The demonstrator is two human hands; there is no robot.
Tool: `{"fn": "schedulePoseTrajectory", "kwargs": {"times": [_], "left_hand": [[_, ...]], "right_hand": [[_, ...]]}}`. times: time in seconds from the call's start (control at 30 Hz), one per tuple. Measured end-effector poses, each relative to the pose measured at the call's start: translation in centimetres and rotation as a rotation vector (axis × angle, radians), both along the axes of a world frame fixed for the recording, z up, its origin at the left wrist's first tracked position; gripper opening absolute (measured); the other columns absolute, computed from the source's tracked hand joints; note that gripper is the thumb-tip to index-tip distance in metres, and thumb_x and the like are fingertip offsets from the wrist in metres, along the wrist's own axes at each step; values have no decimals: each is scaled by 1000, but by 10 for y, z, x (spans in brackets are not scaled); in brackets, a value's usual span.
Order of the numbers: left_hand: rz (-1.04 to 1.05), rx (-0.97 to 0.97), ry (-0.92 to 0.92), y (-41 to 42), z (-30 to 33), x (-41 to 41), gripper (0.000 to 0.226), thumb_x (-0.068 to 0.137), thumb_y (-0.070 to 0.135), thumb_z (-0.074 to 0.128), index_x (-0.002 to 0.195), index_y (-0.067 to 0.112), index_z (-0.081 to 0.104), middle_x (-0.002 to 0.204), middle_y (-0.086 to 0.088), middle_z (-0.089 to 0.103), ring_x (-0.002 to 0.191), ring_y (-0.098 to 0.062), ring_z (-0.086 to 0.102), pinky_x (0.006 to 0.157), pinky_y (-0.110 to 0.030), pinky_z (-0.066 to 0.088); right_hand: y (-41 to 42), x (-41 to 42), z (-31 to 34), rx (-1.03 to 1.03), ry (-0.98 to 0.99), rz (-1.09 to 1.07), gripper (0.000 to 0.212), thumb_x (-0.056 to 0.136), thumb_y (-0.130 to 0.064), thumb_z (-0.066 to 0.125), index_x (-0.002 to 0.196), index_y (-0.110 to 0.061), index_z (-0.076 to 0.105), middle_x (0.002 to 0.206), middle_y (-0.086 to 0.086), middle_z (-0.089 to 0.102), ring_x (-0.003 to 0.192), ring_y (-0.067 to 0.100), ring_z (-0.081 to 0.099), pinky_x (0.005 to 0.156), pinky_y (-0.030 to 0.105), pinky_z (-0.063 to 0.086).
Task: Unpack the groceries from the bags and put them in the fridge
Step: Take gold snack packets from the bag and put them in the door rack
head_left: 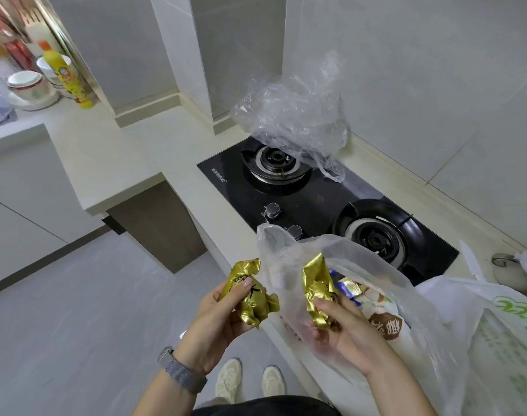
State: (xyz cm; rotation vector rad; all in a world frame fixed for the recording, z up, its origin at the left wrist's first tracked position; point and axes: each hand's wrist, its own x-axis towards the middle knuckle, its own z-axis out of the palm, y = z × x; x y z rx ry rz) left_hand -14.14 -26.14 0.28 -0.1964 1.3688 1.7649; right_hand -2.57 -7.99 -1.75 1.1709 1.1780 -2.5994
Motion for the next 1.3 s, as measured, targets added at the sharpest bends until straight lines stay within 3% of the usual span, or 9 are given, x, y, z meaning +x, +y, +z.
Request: {"fn": "schedulePoseTrajectory", "kwargs": {"times": [0.13,0.23,0.37,0.6,0.7,0.83,1.0,1.23,1.3], "left_hand": [[100,-13,13,-16,2,9,48,72,38,70,101,1,63,99,-20,69,95,-35,67,71,-31,59],[230,-15,32,-37,3,19,56,74,38,72,108,-5,61,100,-23,68,91,-34,66,74,-34,58],[431,23,67,-76,10,34,63,76,36,70,112,-12,54,97,-22,62,91,-34,66,67,-30,58],[780,53,144,-158,31,83,66,58,43,75,106,1,57,97,-21,61,88,-29,68,65,-29,57],[894,40,149,-197,37,117,58,70,38,73,109,-1,57,100,-23,62,88,-28,69,65,-28,58],[1030,-23,151,-250,42,172,57,76,36,68,113,-7,57,104,-28,64,89,-27,69,65,-28,58],[1191,-73,141,-318,49,252,66,72,36,66,115,-12,53,93,-19,67,77,-21,69,57,-26,54],[1414,-124,158,-404,62,353,73,60,41,74,115,-6,59,102,-28,67,86,-30,68,60,-28,55],[1460,-139,198,-423,75,374,69,61,40,74,113,-3,61,95,-21,70,86,-28,69,63,-29,55]], "right_hand": [[-14,-16,10,-67,145,150,75,55,-35,91,117,-7,60,97,18,68,66,23,64,53,32,54],[-25,-31,15,-103,235,278,43,83,-29,63,120,-7,60,116,23,65,77,25,66,61,33,57],[-56,-51,28,-25,279,504,39,84,-23,60,120,-9,59,108,21,64,81,25,67,65,31,57],[-141,-64,51,-23,321,839,40,83,-23,60,119,-8,58,100,17,63,83,28,66,67,31,59],[-187,-56,60,-32,335,984,41,83,-23,59,121,-7,57,103,18,62,83,27,67,69,32,59],[-258,-32,73,-96,351,1140,45,83,-24,60,123,-3,55,103,21,56,83,28,65,72,33,58],[-349,22,86,-202,355,1320,40,85,-18,56,121,-2,54,96,18,56,80,24,65,75,34,58],[-459,93,93,-295,270,1498,61,71,-23,79,121,1,57,98,23,62,73,29,65,67,39,59],[-487,106,103,-298,282,1564,57,76,-21,72,123,5,54,98,23,62,73,28,64,68,38,59]]}}
